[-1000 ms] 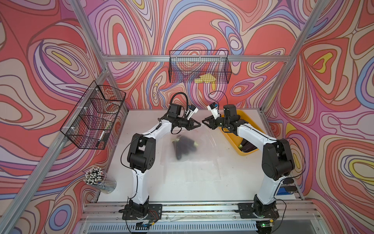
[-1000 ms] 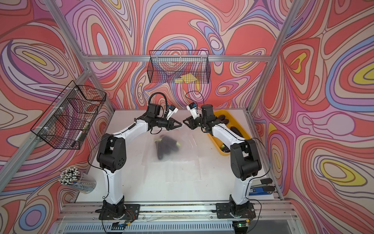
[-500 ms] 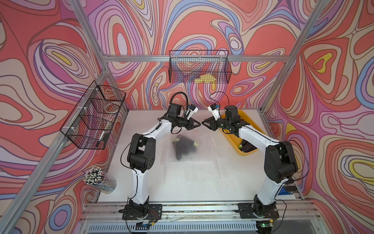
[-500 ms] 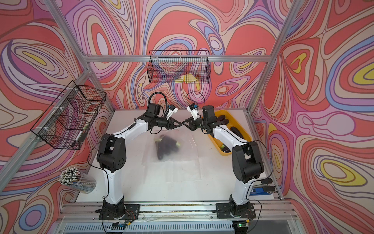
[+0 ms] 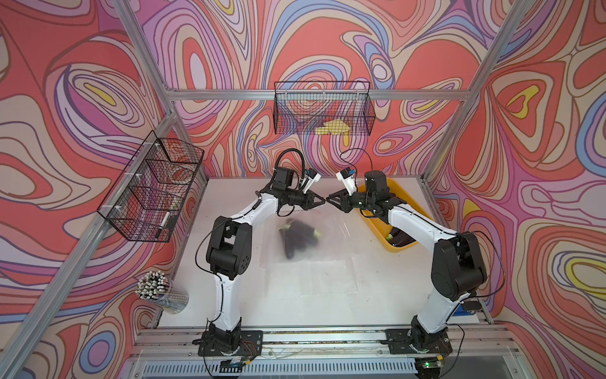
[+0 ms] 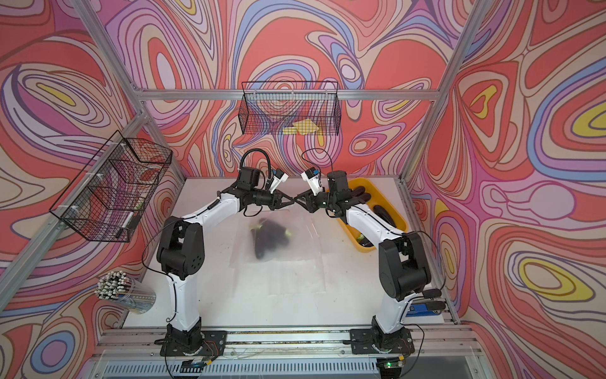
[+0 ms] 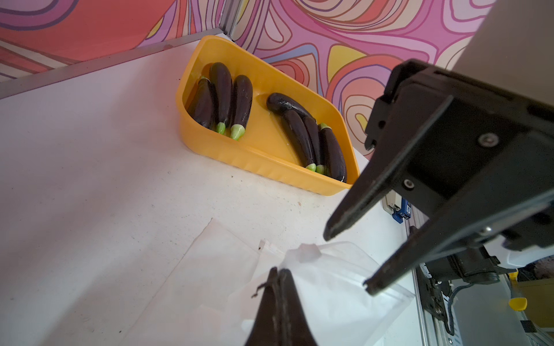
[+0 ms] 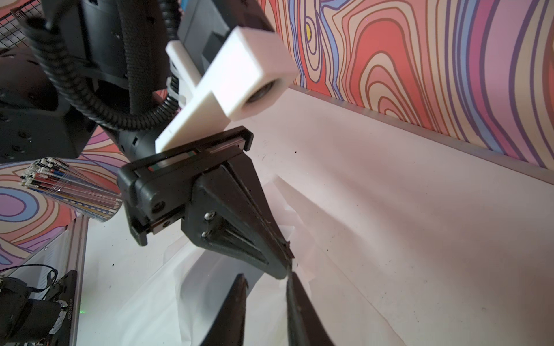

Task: Place the eggplant in a zip-top bag and seal the zipper
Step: Zip the zipper on the zipper food storage bag.

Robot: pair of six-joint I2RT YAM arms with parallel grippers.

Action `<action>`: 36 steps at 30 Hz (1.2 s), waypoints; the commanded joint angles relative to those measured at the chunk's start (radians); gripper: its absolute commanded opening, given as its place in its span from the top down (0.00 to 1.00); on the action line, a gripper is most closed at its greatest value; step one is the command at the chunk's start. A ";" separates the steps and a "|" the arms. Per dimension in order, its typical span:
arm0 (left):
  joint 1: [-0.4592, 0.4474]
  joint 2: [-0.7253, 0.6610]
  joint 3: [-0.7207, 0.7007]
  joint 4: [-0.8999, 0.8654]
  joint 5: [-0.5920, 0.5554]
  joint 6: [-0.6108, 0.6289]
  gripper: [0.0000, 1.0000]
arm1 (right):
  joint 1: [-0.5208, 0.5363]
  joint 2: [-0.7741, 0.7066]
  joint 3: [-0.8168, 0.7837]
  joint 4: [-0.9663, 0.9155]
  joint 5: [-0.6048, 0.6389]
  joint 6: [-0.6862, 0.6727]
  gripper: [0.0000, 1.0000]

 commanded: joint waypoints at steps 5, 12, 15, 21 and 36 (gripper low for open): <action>0.002 -0.058 0.013 0.028 0.012 0.009 1.00 | 0.003 0.042 -0.003 -0.028 0.016 -0.013 0.77; 0.002 -0.056 0.012 0.036 0.016 0.002 1.00 | 0.003 0.044 -0.013 -0.027 0.015 -0.011 0.81; 0.002 -0.057 0.011 0.038 0.018 -0.001 1.00 | 0.004 0.043 -0.019 -0.014 0.010 -0.005 0.88; 0.002 -0.060 0.008 0.041 0.033 0.001 1.00 | 0.004 0.039 -0.025 0.004 0.010 0.004 0.94; 0.001 -0.050 0.001 0.045 0.143 0.011 0.84 | 0.004 0.031 -0.023 0.016 -0.006 0.005 0.96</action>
